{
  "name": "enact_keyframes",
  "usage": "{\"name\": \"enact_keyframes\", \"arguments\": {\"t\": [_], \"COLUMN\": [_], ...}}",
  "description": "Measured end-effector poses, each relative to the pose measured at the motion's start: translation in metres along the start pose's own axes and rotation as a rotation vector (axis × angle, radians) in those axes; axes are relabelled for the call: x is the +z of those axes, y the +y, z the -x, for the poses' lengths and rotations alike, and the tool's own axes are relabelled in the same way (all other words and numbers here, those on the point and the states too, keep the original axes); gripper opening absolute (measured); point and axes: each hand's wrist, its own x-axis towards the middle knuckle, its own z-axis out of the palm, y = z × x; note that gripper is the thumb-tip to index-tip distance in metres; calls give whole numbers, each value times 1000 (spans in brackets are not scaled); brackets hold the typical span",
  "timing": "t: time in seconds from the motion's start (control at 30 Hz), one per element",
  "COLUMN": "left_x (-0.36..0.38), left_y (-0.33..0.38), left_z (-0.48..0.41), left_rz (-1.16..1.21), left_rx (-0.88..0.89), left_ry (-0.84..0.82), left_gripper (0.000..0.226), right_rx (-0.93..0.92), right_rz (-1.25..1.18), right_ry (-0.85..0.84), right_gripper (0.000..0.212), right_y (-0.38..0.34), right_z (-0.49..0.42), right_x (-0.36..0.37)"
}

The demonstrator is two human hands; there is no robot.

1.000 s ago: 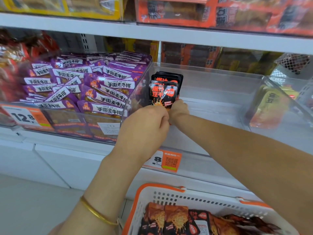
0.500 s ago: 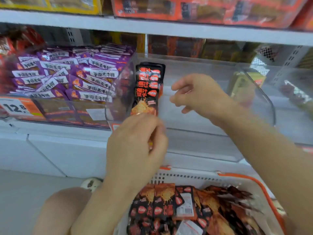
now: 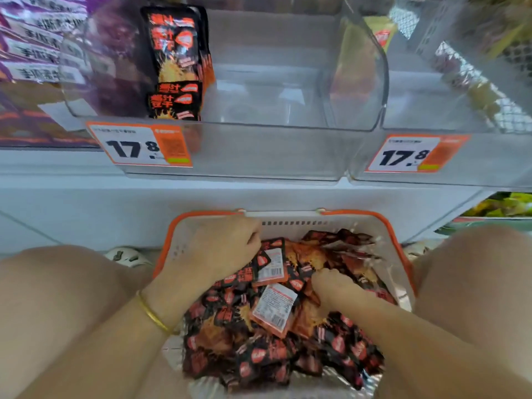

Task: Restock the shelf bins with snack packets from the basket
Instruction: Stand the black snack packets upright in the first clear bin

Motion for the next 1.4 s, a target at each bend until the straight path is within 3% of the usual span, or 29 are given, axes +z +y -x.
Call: {"name": "enact_keyframes", "arguments": {"t": [0.07, 0.17, 0.23, 0.27, 0.3, 0.33, 0.4, 0.47, 0.53, 0.6, 0.7, 0.73, 0.8, 0.83, 0.9, 0.97, 1.07, 1.13, 1.27, 1.33, 1.4], "left_x": [1, 1, 7, 11, 12, 11, 10, 9, 3, -10, -41, -52, -78, -92, -118, -142, -167, -169, -153, -147, -144], "left_y": [0, 2, 0, -1, 0, 3, 11, 18, 18, 8, -5, -9, -13, -14, -18, -29, -59, -79, -92, -93, -94], "left_z": [0, 0, -2, -3, -3, -1, 4, 8, 5, 1, 0, 0, 2, 3, 1, -7, -24, -31, -35, -38, -41], "left_rz": [-3, -3, 104, 204, 289, 329, 297, 200, 196, 272, 435, 525, 687, 738, 849, 934, 796, 499, 259, 237, 254], "left_rx": [-10, 14, 42, 65, 93, 128, 193, 259, 274, 184, 18, -25, -46, -26, 3, -20, -124, -208, -243, -262, -281], "left_ry": [-16, -14, -102, -185, -272, -352, -439, -334, -149, -4, 127, 162, 214, 241, 318, 480, 768, 780, 698, 644, 584], "left_gripper": [23, 22, 17, 11, 19, 37, 67, 72, 46, 23, 18, 18, 19, 23, 22, 20, 20, 20, 26, 26, 26], "right_rx": [26, -32, 10, 37, 53, 48, -32, -106, -172, -169, -113, -153, -344, -479, -710, -816, -822, -689, -461, -353, -285], "right_rz": [12, 2, -133, -287, -502, -796, -1386, -1681, -1829, -1696, -994, -909, -988, -1057, -1096, -1062, -1215, -1238, -1237, -1169, -1036], "right_ry": [37, 61, 136, 186, 219, 220, 95, -27, -108, -107, 193, 313, 433, 448, 516, 659, 783, 763, 219, 251, 347], "right_gripper": [42, 9, 16, 12, 5, 12, 47, 51, 35, 28, 73, 86, 94, 86, 44, 10, 14, 13, 14, 20, 39], "right_y": [3, 8, 18, 23, 25, 24, 19, 9, 1, -4, -7, -9, -13, -14, -22, -34, -52, -68, -108, -122, -129], "right_z": [-7, -5, -2, 0, 2, 6, 19, 36, 51, 63, 86, 96, 119, 128, 145, 158, 150, 123, 59, 39, 32], "right_x": [4, -22, -43, -51, -57, -61, -71, -81, -89, -92, -106, -114, -133, -142, -164, -197, -253, -283, -300, -302, -308]}}
